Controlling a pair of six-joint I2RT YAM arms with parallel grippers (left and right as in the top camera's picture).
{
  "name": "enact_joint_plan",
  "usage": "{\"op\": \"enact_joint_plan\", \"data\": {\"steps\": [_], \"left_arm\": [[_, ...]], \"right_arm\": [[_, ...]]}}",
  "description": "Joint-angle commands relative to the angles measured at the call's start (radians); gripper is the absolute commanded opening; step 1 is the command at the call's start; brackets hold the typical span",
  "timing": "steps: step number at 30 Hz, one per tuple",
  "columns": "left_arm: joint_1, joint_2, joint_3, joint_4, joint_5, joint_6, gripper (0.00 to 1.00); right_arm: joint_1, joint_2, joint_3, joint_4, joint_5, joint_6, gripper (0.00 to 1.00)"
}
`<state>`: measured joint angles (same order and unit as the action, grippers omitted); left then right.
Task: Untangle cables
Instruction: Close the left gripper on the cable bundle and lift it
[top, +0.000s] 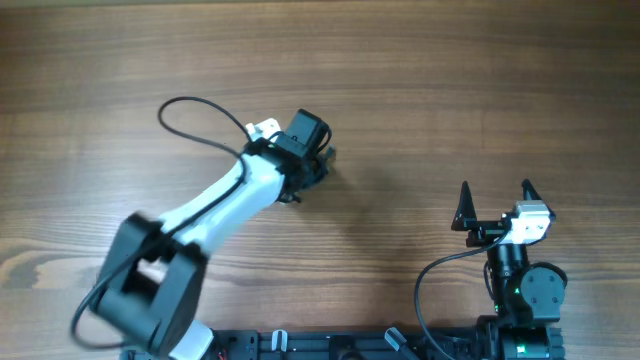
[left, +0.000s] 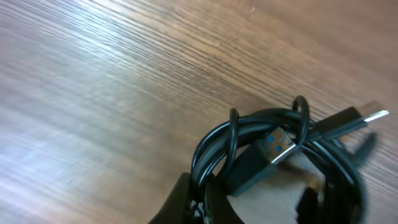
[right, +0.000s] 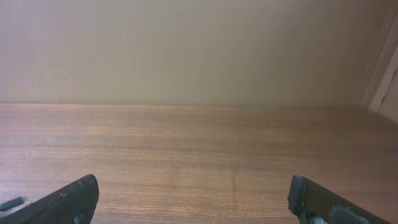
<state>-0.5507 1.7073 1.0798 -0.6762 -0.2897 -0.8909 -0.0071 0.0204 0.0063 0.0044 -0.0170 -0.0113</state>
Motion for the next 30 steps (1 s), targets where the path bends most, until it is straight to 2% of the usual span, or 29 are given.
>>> {"op": "enact_joint_plan", "data": {"steps": [1, 2, 3, 4, 6, 7, 9, 11, 12, 13, 14, 15, 21, 23, 27, 28, 30], "left_arm": [[0.005, -0.083, 0.002, -0.01, -0.006, 0.011, 0.09], [0.005, -0.082, 0.001, -0.011, -0.003, 0.012, 0.32], [0.005, -0.082, 0.001, -0.009, -0.003, 0.012, 0.69], [0.005, -0.082, 0.001, -0.006, -0.003, 0.012, 0.86], [0.005, -0.082, 0.001, 0.01, -0.002, 0.012, 1.0], [0.005, -0.082, 0.001, 0.018, 0.0, 0.013, 0.98], [0.005, -0.082, 0.001, 0.037, 0.032, 0.096, 0.78], [0.005, -0.074, 0.001, 0.077, 0.07, 0.179, 0.73], [0.005, -0.069, 0.001, 0.103, 0.104, 0.177, 0.76], [0.005, -0.066, 0.0, 0.122, 0.15, 0.177, 0.64], [0.005, -0.059, 0.0, 0.141, 0.191, 0.176, 0.58], [0.005, -0.046, 0.0, 0.152, 0.204, 0.169, 0.58], [0.003, 0.073, 0.0, 0.183, 0.204, 0.01, 0.49], [0.003, 0.102, 0.0, 0.22, 0.211, -0.029, 0.35], [0.003, 0.111, 0.0, 0.255, 0.211, -0.143, 0.24], [0.003, 0.111, 0.0, 0.255, 0.211, -0.188, 0.08], [0.003, 0.11, 0.001, 0.273, 0.183, -0.317, 0.04]], "right_arm": [[0.004, -0.006, -0.001, 0.002, 0.018, 0.014, 1.0], [0.004, -0.006, -0.001, 0.003, 0.018, 0.014, 1.0], [0.004, -0.006, -0.001, 0.002, 0.018, 0.014, 1.0], [0.004, -0.006, -0.001, 0.003, 0.018, 0.014, 1.0], [0.004, -0.006, -0.001, 0.002, 0.018, 0.014, 1.0], [0.004, -0.006, -0.001, 0.002, 0.018, 0.014, 1.0], [0.004, -0.006, -0.001, 0.002, 0.018, 0.014, 1.0], [0.004, -0.006, -0.001, 0.002, 0.018, 0.014, 1.0], [0.004, -0.006, -0.001, 0.002, 0.018, 0.014, 1.0], [0.004, -0.006, -0.001, 0.002, 0.018, 0.014, 0.99], [0.004, -0.006, -0.001, 0.002, 0.018, 0.014, 1.0], [0.004, -0.006, -0.001, 0.002, 0.018, 0.014, 1.0], [0.004, -0.006, -0.001, 0.002, 0.018, 0.014, 1.0], [0.004, -0.006, -0.001, 0.002, 0.018, 0.014, 1.0], [0.004, -0.006, -0.001, 0.002, 0.018, 0.014, 1.0], [0.004, -0.006, -0.001, 0.002, 0.018, 0.014, 1.0], [0.004, -0.006, -0.001, 0.003, 0.018, 0.014, 1.0]]}}
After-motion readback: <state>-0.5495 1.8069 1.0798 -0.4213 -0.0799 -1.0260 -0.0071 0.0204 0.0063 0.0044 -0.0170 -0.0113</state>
